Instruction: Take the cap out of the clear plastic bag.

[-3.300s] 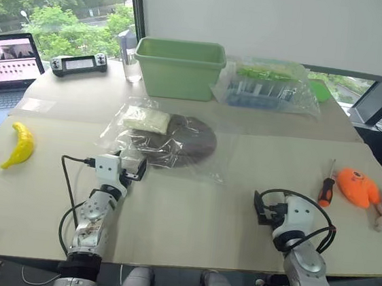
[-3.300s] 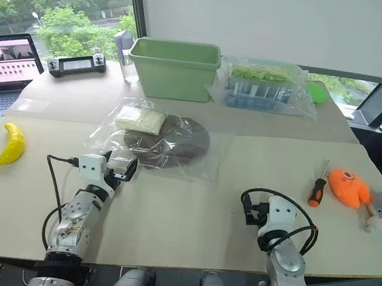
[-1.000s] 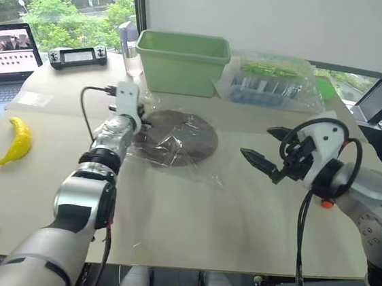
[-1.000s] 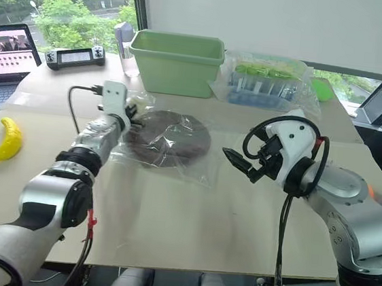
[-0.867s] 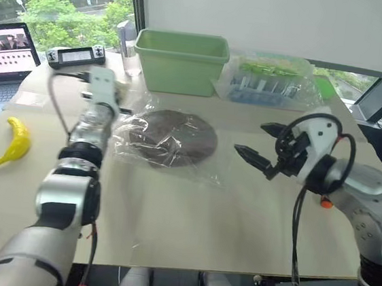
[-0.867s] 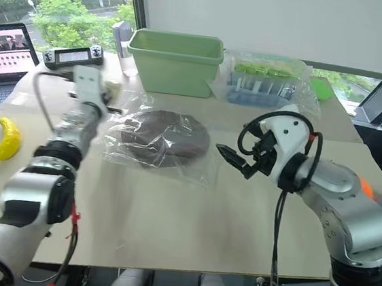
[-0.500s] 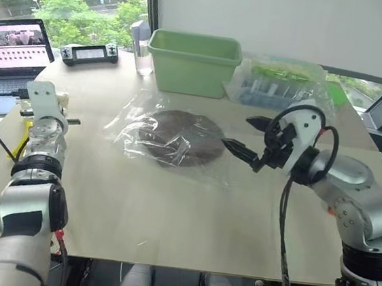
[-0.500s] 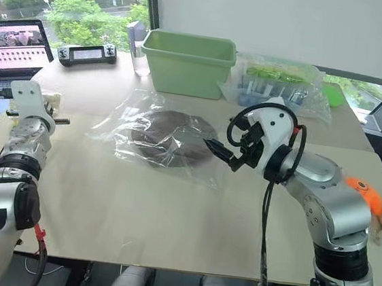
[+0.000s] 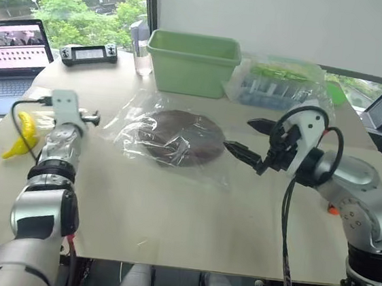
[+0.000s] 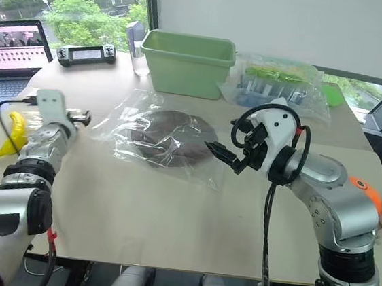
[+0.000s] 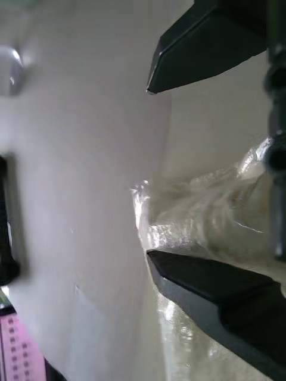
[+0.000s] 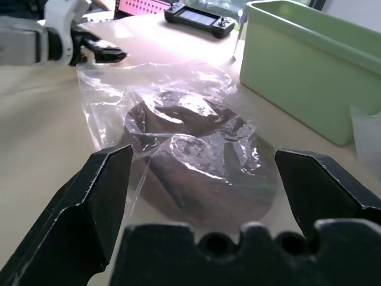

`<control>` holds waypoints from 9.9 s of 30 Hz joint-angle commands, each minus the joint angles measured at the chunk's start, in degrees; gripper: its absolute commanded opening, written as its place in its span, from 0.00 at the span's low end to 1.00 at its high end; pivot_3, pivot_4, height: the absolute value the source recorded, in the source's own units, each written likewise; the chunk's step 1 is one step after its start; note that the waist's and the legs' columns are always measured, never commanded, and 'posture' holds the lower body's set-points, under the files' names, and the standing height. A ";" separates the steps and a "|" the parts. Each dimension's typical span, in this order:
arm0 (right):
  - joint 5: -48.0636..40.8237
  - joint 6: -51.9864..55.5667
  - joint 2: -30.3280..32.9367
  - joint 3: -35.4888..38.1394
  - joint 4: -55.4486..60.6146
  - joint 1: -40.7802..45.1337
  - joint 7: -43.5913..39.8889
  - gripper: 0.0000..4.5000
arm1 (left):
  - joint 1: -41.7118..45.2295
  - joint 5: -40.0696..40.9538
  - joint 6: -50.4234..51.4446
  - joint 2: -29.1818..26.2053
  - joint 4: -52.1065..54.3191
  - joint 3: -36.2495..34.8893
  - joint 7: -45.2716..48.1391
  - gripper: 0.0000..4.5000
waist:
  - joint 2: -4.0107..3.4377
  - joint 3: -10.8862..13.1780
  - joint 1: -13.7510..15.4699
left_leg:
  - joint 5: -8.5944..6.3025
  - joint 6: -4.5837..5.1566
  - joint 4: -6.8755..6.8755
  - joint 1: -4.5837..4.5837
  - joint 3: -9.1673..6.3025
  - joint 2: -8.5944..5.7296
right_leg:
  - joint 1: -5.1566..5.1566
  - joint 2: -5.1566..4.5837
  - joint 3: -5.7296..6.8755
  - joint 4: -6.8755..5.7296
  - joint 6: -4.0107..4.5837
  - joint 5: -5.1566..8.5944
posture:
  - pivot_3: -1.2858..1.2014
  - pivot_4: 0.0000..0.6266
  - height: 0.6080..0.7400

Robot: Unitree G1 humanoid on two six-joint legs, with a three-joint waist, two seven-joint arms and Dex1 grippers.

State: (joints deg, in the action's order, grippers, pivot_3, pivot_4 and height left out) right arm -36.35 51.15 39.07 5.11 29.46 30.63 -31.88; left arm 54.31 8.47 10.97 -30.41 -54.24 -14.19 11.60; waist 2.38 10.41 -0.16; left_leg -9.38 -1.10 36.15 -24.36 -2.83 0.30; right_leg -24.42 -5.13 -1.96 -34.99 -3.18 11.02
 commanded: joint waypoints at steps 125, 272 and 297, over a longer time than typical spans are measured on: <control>62.28 -85.44 -5.61 -31.21 -91.52 32.69 24.77 0.13 | -17.09 19.20 27.27 -22.78 61.14 21.96 66.11 1.00 | -0.29 0.23 -3.16 | 0.04 0.05 -0.38 -0.09 0.34 0.70 | -0.67 0.83 -0.59 -0.25 0.89 -0.09 | 0.52 0.24 0.98; 19.84 -11.83 1.45 -15.42 -3.02 -13.08 4.91 0.96 | -6.87 7.94 13.86 -4.67 43.30 28.92 68.04 1.00 | -0.52 0.43 -2.29 | 0.01 -0.05 0.17 0.10 0.26 1.43 | -0.60 1.98 -1.12 -1.07 1.46 0.54 | 0.52 0.24 0.98; 29.90 -26.55 -9.79 -11.79 -13.63 1.94 4.96 0.00 | -3.49 37.57 63.48 -3.25 73.96 13.28 52.53 1.00 | -0.53 0.44 -2.42 | 0.01 -0.05 0.19 0.09 0.22 1.45 | -0.63 2.04 -1.15 -1.14 1.13 0.35 | 0.52 0.24 0.98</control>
State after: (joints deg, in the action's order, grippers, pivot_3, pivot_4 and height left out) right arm -9.24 27.84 28.98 -7.05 15.61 31.13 -28.40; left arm 49.91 40.93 68.51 -34.82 16.65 2.40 67.57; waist 1.85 10.85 -2.58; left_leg -9.37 -1.15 36.34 -24.28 -2.60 1.74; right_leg -25.05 -3.11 -3.11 -36.13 -2.05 11.37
